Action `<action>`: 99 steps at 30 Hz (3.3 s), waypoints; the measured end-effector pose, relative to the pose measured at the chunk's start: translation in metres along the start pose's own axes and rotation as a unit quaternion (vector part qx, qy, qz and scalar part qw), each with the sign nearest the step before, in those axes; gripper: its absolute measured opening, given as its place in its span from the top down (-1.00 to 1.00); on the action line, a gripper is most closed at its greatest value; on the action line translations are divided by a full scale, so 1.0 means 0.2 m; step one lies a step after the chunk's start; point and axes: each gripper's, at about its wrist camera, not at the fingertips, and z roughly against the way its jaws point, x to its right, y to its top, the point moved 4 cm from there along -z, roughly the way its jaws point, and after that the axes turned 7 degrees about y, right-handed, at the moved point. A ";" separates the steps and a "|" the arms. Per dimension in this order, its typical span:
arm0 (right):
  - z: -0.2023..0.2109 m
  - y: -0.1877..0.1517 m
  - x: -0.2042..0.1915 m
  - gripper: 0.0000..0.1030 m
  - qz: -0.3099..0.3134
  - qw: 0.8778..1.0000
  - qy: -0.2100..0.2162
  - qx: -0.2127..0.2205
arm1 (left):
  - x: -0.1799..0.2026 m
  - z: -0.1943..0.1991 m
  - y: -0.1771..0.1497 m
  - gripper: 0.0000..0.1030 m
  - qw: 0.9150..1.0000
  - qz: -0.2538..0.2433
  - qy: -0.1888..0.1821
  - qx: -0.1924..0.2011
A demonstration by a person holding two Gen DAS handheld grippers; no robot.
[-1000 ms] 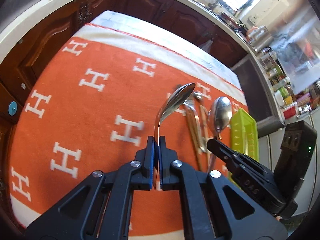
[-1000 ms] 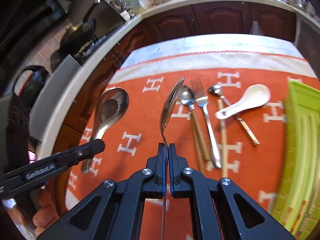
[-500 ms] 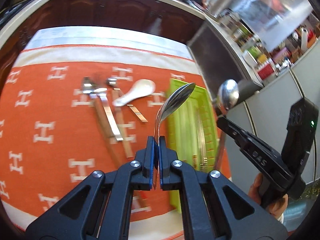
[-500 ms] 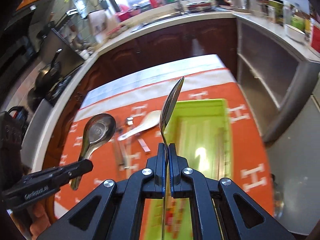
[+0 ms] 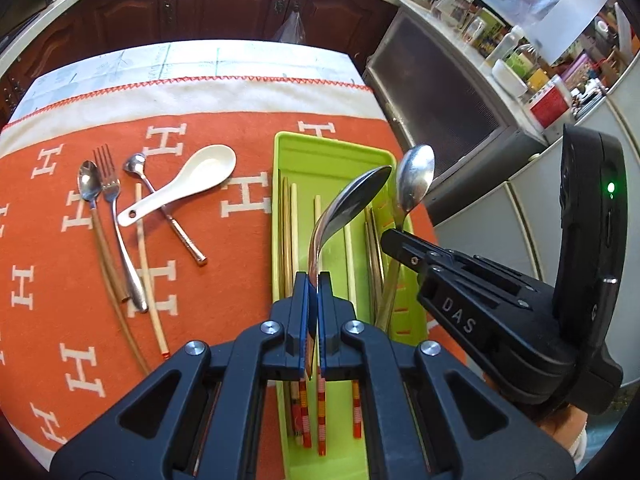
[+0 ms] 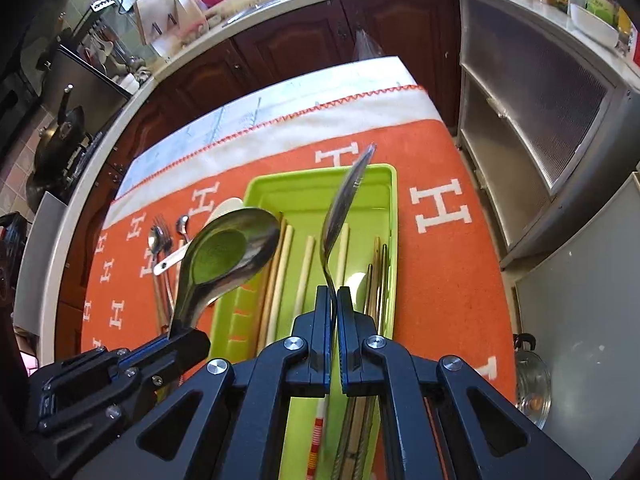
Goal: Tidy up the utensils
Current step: 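Carry both metal spoons into the green tray and open both tools, then move both tools back to the pile and grasp a wooden chopstick with the right tool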
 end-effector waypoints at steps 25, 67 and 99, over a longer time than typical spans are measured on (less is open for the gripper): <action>0.00 -0.04 -0.12 0.90 0.006 1.000 0.030 -0.003 | -0.13 0.18 -0.11 0.65 0.998 -0.053 -0.016 -0.008; -0.36 -0.41 -1.04 0.70 0.126 0.984 0.069 -0.105 | -1.12 0.27 -0.30 0.32 0.998 0.042 0.041 0.001; -0.36 -0.52 -1.13 0.88 0.159 0.981 0.086 -0.064 | -1.23 0.25 -0.23 0.32 0.997 0.078 0.029 0.008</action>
